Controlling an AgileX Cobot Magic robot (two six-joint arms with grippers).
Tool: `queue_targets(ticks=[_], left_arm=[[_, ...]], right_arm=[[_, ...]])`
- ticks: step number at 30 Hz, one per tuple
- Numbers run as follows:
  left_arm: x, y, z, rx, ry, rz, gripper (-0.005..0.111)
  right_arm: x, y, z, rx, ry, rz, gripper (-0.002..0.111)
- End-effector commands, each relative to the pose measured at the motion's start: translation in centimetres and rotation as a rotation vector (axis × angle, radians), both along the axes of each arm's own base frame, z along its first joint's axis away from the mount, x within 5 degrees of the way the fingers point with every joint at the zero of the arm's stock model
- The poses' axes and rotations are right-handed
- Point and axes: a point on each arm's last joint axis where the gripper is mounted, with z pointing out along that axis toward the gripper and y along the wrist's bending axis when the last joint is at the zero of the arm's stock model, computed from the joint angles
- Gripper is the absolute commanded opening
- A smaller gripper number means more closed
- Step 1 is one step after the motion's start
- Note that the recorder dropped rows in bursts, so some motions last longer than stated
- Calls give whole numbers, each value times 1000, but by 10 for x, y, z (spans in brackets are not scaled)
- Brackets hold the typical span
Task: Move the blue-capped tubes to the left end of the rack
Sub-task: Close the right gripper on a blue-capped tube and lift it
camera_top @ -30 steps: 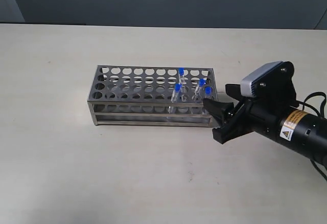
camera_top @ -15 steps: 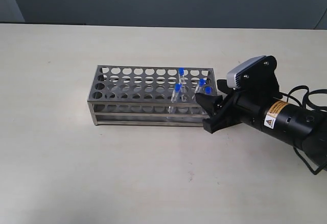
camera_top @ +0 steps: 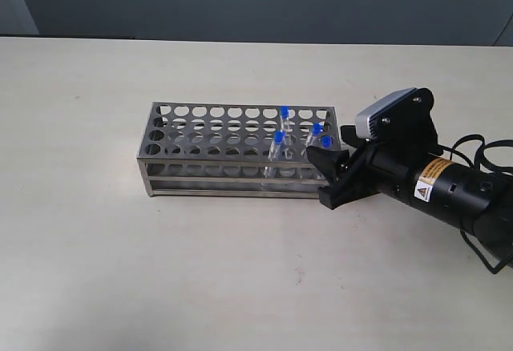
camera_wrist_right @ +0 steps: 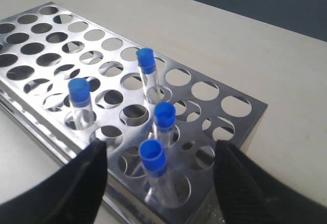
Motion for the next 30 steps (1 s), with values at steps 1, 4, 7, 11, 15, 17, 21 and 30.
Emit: queue_targets(ticks=[1,4,7,11,15,17,21,30], left_arm=[[0,-1,3,-5,-14,-7,1],[0,-1,3,-5,-14,-7,1],[0,-1,3,-5,-14,-7,1],[0,-1,3,-5,-14,-7,1],[0,-1,3,-5,-14,-7,1],[0,-1,3,-5,-14,-7,1],[0,-1,3,-5,-14,-7,1],[0,-1,3,-5,-14,-7,1]], right_arm=[[1,1,0,-2,-3,-1,58],[1,0,0,-2,-1,-5,52],[1,0,-2,-14,10,-6,31],[0,-1,-4,-30,27,-10,6],[0,-1,-4,-31,38,-14,-1],[0,-1,-4,-20,50,-13,-1],[0,-1,-5,-13,64,-20,-1],[-1,-1,-6,-25,75,-22,-1]])
